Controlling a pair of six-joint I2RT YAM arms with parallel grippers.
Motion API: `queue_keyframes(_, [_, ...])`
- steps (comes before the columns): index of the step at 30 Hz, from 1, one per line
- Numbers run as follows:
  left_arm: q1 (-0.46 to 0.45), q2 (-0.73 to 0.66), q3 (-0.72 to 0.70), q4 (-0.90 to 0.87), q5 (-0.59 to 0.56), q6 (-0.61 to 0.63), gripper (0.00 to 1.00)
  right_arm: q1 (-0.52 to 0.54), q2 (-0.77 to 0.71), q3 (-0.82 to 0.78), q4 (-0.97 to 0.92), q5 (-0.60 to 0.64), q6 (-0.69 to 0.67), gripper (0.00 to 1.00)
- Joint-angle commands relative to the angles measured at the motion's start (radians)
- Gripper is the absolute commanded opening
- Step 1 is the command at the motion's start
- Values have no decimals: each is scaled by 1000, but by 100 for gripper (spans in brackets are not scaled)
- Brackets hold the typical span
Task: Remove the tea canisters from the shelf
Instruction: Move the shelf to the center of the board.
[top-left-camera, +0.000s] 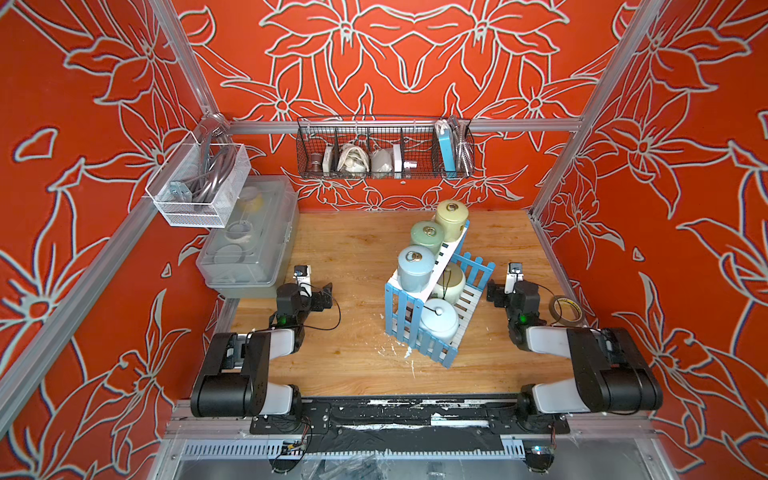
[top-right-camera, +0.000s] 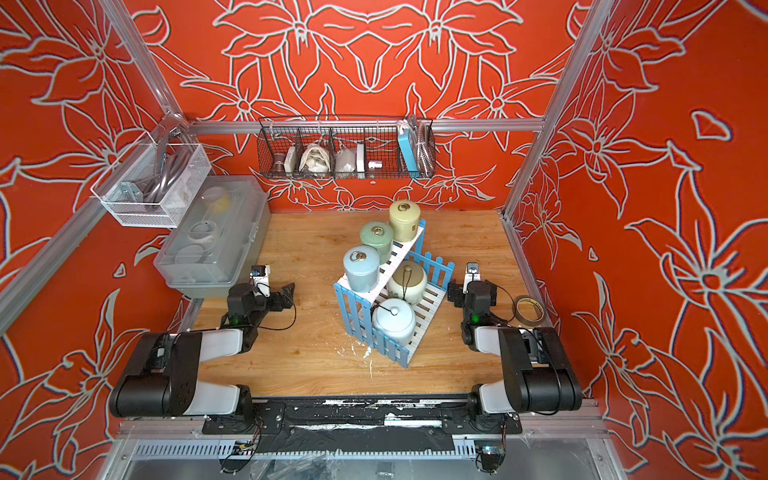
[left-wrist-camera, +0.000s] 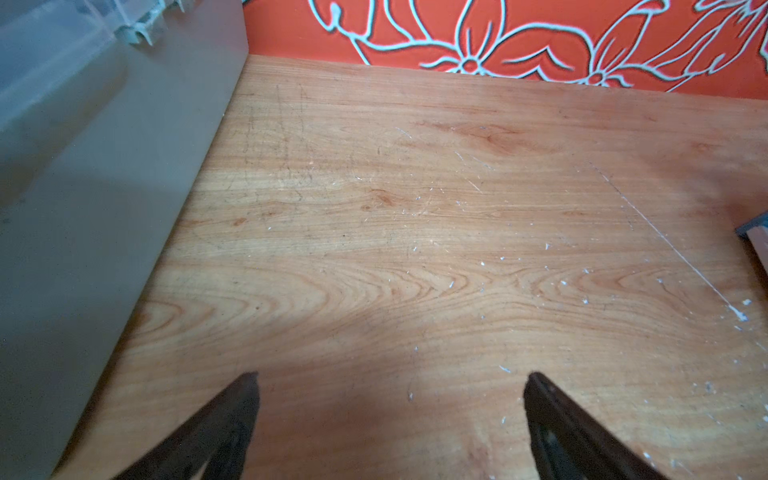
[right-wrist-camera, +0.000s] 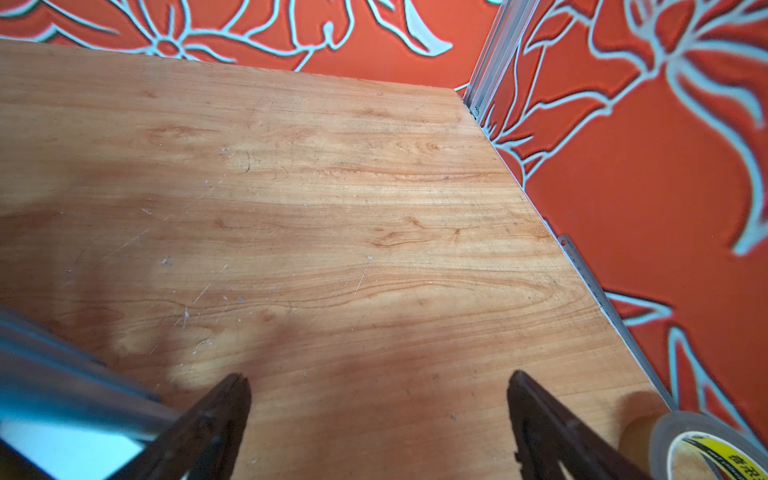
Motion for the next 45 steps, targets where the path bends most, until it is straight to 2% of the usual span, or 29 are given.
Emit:
queue_keyframes(1, [1,5,5,18,-4,-2,98,1,-5,10,10,-1,-2,100])
queue_keyframes(5, [1,-7,8,7,-1,-1,98,1,-10,4,17,1,-5,100])
queue_keyframes(7, [1,-56,41,-92,-10,-3,98,3,-37,11,-1,26,2,99])
queue_keyframes(11, [1,-197,138,-364,-12,15,98,2,-176,128,-354,69,36,100])
queue_keyframes(17, [-1,-358,293,-699,10,37,98,2,-299,213,-595,35,83,100])
queue_keyframes(24, [-1,-524,380,-946,237,110,98,2,-478,300,-817,-83,158,100])
queue_keyframes(29, [-22,-557,454,-1154,448,243,98,2,-560,345,-969,-44,324,99])
queue_keyframes(36, [-118,-592,515,-1320,534,401,98,3,-578,358,-998,-170,288,99])
queue_keyframes(45, [-242,-566,566,-1371,610,427,98,2,-484,381,-968,-258,285,100])
